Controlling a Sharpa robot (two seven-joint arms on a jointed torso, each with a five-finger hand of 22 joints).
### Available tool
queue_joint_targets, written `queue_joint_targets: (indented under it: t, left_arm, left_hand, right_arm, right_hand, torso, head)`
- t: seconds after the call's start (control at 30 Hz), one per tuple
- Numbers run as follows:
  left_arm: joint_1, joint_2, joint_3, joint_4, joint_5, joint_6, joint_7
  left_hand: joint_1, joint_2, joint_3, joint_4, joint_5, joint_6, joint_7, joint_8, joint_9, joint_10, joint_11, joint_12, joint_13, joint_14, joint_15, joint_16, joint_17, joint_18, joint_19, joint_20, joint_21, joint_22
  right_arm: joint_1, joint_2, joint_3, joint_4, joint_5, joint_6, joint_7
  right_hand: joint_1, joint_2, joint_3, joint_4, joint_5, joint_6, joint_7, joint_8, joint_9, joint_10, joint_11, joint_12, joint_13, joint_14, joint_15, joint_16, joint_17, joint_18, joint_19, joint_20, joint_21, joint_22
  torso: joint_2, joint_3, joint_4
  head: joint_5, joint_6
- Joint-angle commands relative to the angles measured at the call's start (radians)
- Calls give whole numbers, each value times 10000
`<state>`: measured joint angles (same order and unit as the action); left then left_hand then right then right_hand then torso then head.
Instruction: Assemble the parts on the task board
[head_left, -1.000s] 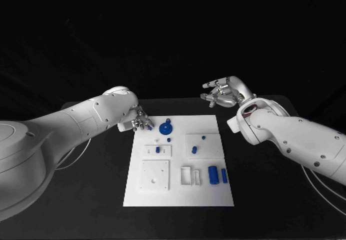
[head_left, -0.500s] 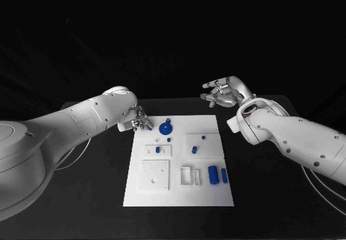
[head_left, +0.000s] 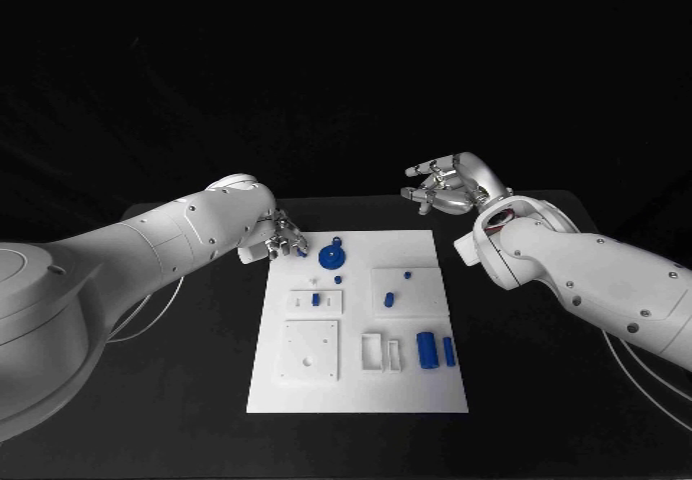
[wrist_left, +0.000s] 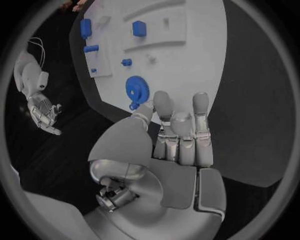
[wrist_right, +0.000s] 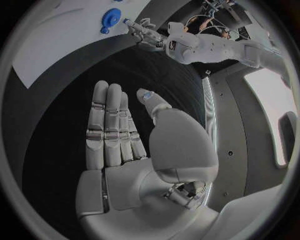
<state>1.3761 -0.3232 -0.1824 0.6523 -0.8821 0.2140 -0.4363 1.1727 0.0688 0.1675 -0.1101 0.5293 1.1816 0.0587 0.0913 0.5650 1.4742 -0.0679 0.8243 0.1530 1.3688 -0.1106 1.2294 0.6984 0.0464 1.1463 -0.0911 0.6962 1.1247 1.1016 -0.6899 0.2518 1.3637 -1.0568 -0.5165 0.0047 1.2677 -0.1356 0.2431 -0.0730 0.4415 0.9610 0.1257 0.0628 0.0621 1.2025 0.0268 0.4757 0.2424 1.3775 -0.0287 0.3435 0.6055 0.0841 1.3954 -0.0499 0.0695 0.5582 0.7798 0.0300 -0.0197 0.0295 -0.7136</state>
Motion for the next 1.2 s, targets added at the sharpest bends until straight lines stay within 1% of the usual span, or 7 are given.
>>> queue_joint_targets:
  t: [0.03, 0.23, 0.27, 0.37, 0.47, 0.83, 1.2]
  left_arm:
    - [3, -33, 1, 90, 361, -584, 294]
    - [10, -194, 1, 302, 635, -845, 311]
    - [15, -251, 2, 383, 656, -878, 301]
    - [40, -483, 2, 745, 695, -1089, 229]
    - [70, -739, 3, 1163, 741, -1238, 155]
    - [101, -1842, -23, 2939, 577, -2215, -55]
    - [101, -3273, -429, 5296, 18, -3004, -510]
  left_hand:
    - [-122, -31, 618, -584, 229, 884, -722, -105, 1354, 408, -152, 109, -200, 110, -11, 63, 128, 186, 94, -13, -108, 197]
    - [-469, -102, 1031, -893, 588, 1070, -763, -204, 1538, 407, -203, 383, -623, 254, -54, 190, 407, 185, 261, -56, -323, 664]
    - [-451, -91, 1288, -982, 44, 1084, -766, -214, 1532, 407, -209, 399, -673, 273, -60, 217, 462, 190, 275, -66, -351, 717]
    - [-857, -382, 2174, -1000, -103, 1269, -808, -197, 1550, 408, -249, 538, -840, 347, -79, 302, 637, 194, 396, -78, -506, 1015]
    - [-970, -561, 2331, -846, -38, 1729, -1030, -173, 2873, 383, -431, 379, 1, 440, -212, -23, 451, -20, 581, -295, -819, 1194]
    - [-767, -675, 2414, -682, -26, 1732, -1015, -249, 2874, 385, -453, 76, 721, 520, -242, -114, 542, -56, 893, -341, -1447, 1893]
    - [-769, -734, 2476, -684, 82, 1833, -1041, -251, 2876, 390, -476, 73, 801, 574, -254, -92, 610, -51, 1022, -336, -1634, 2022]
  right_arm:
    - [0, 10, 7, 2, 8, 97, 67]
    - [0, -4, 7, -2, 12, 93, 68]
    - [0, -10, 7, -2, 14, 93, 68]
    - [0, -33, 7, 0, 32, 97, 67]
    - [0, -69, 7, 2, 48, 104, 62]
    - [-1, -136, 7, -18, 120, 122, 68]
    - [-30, -207, 7, -75, 176, 131, 93]
  right_hand:
    - [69, 15, -42, -20, 14, -19, 60, -26, -12, -27, 6, 36, -15, 45, 26, -48, 8, -112, -30, 33, 53, -9]
    - [69, 15, -42, -20, 14, -19, 60, -26, -12, -27, 6, 36, -15, 45, 26, -48, 8, -112, -30, 33, 53, -9]
    - [69, 15, -42, -20, 14, -19, 60, -26, -12, -27, 6, 36, -15, 45, 26, -48, 8, -112, -30, 33, 53, -9]
    - [81, 9, -41, -31, 31, -31, 62, -28, -14, -26, 5, 39, -18, 50, 24, -49, 11, -111, -25, 31, 57, -23]
    - [77, 8, -41, -30, 54, -10, 59, -25, -12, -25, 3, 39, -20, 54, 23, -49, 13, -111, -25, 31, 59, -27]
    - [73, 8, -35, -33, 96, -22, 61, -27, -13, -25, 4, 36, -26, 49, 24, -55, 14, -112, -26, 30, 63, -33]
    - [69, 9, -31, -35, 118, -11, 62, -26, -12, -23, 3, 39, -28, 54, 23, -55, 16, -111, -23, 29, 67, -38]
  torso:
    - [2, 6, -2]
    - [-9, 7, 6]
    - [-11, 8, 4]
    - [-28, 5, 20]
    - [-41, 4, 47]
    - [-121, -23, 181]
    - [-186, -26, 223]
  head:
    - [-7, 13]
    - [1, 3]
    - [6, -3]
    - [14, -4]
    - [7, 16]
    - [2, -46]
    - [106, -191]
